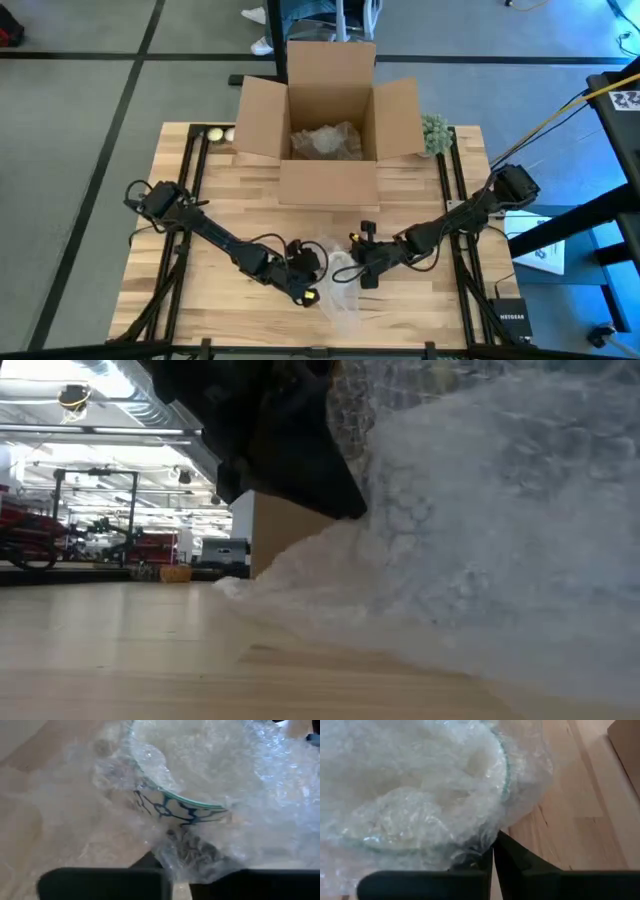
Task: Wrap mug
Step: Wrap the mug with the bubble wrap
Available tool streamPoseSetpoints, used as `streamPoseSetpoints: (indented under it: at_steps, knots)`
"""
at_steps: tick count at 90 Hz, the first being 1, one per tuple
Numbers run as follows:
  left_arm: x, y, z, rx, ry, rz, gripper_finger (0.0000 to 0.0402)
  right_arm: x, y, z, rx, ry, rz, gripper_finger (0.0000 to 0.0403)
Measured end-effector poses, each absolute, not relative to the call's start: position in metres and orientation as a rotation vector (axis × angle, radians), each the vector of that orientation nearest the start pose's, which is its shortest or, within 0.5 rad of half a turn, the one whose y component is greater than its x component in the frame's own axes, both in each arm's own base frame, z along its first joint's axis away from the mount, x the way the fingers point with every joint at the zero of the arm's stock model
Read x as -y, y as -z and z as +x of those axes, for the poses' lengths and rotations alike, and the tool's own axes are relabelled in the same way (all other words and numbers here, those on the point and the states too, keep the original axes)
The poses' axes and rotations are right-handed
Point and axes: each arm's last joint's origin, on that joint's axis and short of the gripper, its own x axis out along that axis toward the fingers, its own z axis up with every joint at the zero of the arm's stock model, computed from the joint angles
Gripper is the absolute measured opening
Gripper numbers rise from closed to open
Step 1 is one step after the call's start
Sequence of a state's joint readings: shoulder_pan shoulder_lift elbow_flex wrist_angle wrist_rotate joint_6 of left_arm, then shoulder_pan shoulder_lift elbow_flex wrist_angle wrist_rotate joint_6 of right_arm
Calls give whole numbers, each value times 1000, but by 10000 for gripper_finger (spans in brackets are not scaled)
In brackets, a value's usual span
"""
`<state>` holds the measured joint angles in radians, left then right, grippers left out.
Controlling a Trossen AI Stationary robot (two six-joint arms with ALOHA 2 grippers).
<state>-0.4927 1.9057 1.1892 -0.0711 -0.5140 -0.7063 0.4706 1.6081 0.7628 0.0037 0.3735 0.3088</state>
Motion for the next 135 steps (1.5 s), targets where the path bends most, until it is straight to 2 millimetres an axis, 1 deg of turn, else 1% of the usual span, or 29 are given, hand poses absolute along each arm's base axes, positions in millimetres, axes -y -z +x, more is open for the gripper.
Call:
streamPoseSetpoints:
  at_steps: [11, 20, 27, 44, 55, 66, 79, 88, 100, 105, 114, 125, 131, 135]
  knots:
    - [185, -180, 355, -621, -225, -306, 1, -127, -153, 273, -767, 27, -50, 1]
    - [192, -191, 353, -600, -202, -307, 1, -127, -153, 273, -768, 26, -50, 1]
    - [194, -202, 350, -572, -201, -309, 0, -127, -153, 273, -770, 22, -49, 1]
    - [190, -225, 348, -476, -219, -293, 0, -127, -153, 272, -774, 9, -43, 1]
    - [184, -232, 354, -426, -213, -252, 0, -128, -153, 273, -771, 9, -36, 1]
    - [171, -226, 365, -412, -241, -249, 0, -128, -155, 274, -749, 31, 29, 1]
    - [160, -209, 376, -468, -242, -274, 0, -130, -159, 277, -710, 28, 64, 1]
    - [155, -196, 382, -501, -247, -306, 0, -130, -160, 278, -708, 28, 65, 1]
    - [153, -189, 386, -518, -248, -333, 0, -128, -159, 274, -737, 47, 12, 1]
    - [153, -189, 385, -522, -248, -333, 0, -126, -164, 271, -750, 48, -1, 1]
    - [153, -189, 385, -524, -244, -323, 0, -124, -181, 266, -810, 40, -35, 1]
    - [153, -189, 385, -526, -239, -312, 0, -123, -214, 258, -879, 13, -70, 1]
    - [153, -189, 385, -526, -237, -310, 0, -128, -233, 256, -849, -36, -73, 1]
    - [153, -189, 385, -527, -237, -310, 0, -132, -241, 258, -814, -69, -82, 1]
